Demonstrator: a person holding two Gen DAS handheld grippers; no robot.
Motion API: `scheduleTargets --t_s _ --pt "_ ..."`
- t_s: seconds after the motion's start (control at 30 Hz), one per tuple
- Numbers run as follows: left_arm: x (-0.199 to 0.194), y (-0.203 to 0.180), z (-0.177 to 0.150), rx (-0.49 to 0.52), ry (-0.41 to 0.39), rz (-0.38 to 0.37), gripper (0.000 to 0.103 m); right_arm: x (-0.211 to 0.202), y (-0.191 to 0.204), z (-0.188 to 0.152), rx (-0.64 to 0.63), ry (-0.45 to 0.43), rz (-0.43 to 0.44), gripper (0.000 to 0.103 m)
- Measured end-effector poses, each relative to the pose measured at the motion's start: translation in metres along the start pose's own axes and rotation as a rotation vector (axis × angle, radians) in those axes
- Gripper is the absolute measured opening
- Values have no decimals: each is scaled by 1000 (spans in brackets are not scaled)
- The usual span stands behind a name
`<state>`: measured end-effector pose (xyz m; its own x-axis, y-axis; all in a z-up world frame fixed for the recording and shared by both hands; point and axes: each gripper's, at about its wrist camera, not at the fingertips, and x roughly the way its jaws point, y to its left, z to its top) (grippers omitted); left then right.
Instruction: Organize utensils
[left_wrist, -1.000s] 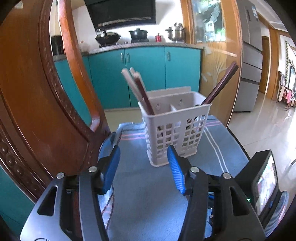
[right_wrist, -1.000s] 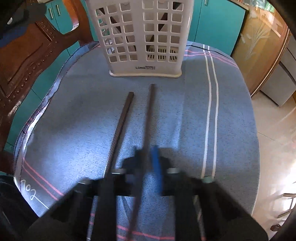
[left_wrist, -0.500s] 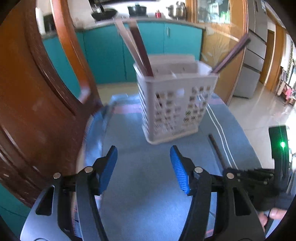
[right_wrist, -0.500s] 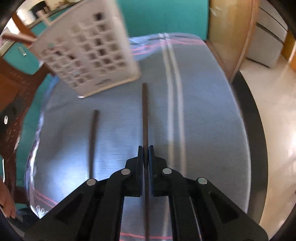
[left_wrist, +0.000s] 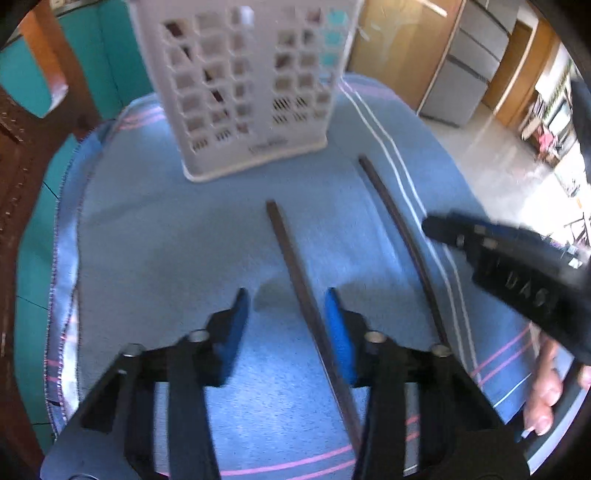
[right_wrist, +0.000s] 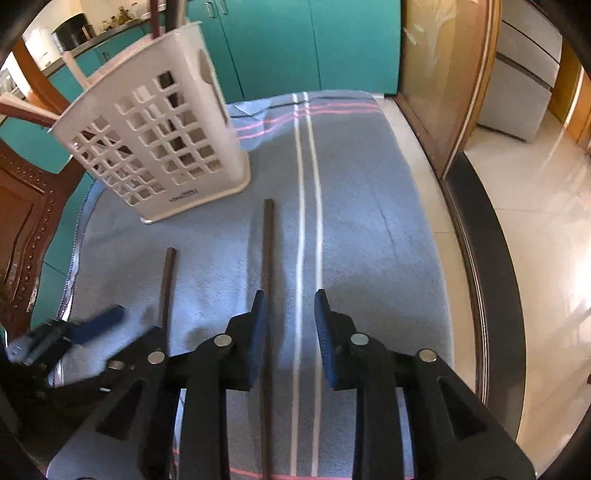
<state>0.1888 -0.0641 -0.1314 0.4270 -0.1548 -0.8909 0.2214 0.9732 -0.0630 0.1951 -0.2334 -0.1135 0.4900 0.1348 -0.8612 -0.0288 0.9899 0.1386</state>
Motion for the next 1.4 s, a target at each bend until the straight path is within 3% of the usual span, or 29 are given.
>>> scheduleTargets --t_s 0.27,0.8,0.9,1.03,1.13,1.33,1.37,1.4 --pt "4 -3 -2 78 14 33 22 -3 16 -3 -70 -24 -36 27" --pt "-2 27 -2 18 22 88 22 14 21 -8 -89 29 -49 27" --pt "-3 32 -3 4 18 99 27 16 21 -10 -92 43 -51 27" --pt "-5 34 -5 8 1 108 28 20 19 -11 -89 57 -55 27" --pt "-4 32 -6 18 -25 71 16 23 20 -10 -91 62 -58 27" --pt "-4 13 -11 75 -55 -21 13 29 25 -8 -114 67 -58 26" --pt "-5 9 -11 90 -57 -18 13 28 26 -9 -116 69 -53 24" --pt "-5 6 -12 99 -57 -9 13 28 27 -9 -121 74 -46 15"
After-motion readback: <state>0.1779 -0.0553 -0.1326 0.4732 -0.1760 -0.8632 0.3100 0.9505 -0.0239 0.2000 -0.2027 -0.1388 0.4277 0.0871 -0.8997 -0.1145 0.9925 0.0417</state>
